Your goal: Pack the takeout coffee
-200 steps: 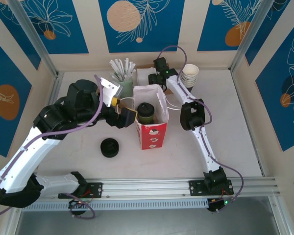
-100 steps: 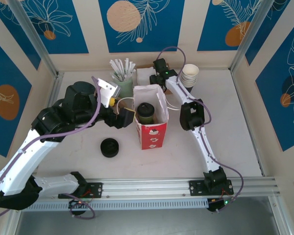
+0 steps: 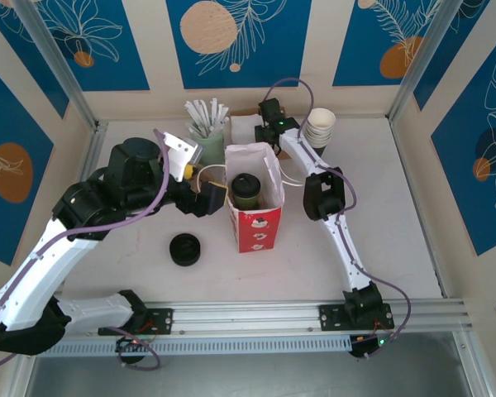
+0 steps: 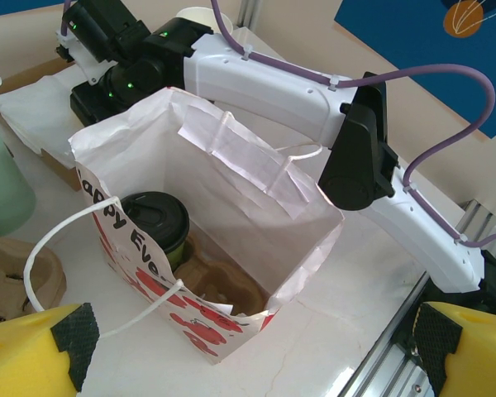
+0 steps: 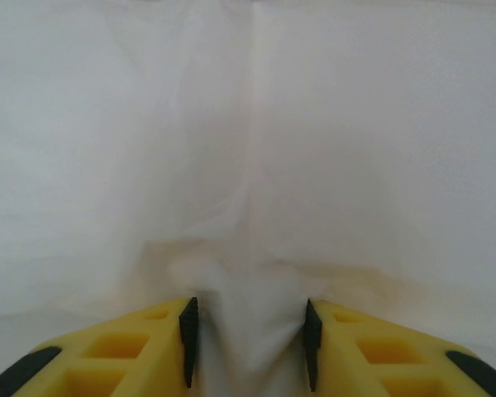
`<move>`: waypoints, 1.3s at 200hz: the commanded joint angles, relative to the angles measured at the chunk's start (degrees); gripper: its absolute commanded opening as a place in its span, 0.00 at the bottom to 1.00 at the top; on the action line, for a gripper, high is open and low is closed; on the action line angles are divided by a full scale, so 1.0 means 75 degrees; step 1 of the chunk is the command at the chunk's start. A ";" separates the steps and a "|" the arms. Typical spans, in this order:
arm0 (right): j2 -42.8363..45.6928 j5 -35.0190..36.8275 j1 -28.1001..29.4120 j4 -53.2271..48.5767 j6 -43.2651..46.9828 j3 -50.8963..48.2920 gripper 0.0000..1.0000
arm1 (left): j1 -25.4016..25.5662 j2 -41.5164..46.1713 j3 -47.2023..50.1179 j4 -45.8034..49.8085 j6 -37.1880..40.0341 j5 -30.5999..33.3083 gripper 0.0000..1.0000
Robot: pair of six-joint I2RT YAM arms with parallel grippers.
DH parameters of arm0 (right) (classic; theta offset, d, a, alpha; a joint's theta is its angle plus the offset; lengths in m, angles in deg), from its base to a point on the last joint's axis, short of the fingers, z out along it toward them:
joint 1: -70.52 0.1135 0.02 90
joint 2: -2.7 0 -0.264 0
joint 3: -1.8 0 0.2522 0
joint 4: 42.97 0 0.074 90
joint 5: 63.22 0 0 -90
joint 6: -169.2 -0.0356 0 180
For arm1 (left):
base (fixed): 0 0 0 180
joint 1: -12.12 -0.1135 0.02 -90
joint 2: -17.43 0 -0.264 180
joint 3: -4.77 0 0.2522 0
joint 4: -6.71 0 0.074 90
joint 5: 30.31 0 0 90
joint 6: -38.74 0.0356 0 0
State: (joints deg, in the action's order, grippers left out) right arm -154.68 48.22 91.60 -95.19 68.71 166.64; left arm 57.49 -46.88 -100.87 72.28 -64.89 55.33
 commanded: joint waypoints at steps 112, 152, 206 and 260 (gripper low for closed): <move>0.1353 -0.0195 -0.0002 0.0182 0.0135 0.0411 0.14 | 0.0058 0.0102 0.0036 -0.0108 -0.0170 -0.0075 0.99; 0.1989 -0.0204 0.0046 -0.0056 0.0109 0.0623 0.06 | 0.0061 0.0178 0.0140 -0.0187 -0.0155 -0.0092 0.99; 0.3151 -0.0033 0.0179 -0.0191 0.0272 0.0726 0.00 | 0.0062 0.0249 0.0408 -0.0343 -0.0220 0.0255 0.99; 0.4428 -0.0622 0.0330 -0.0815 -0.0004 0.1148 0.00 | 0.0057 0.0161 0.0770 -0.0585 -0.0541 0.1053 0.99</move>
State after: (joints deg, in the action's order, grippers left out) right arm -127.49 46.62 93.41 -98.29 69.81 173.09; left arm 57.49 -45.99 -96.23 70.09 -67.38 59.83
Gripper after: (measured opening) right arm 0.068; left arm 0.989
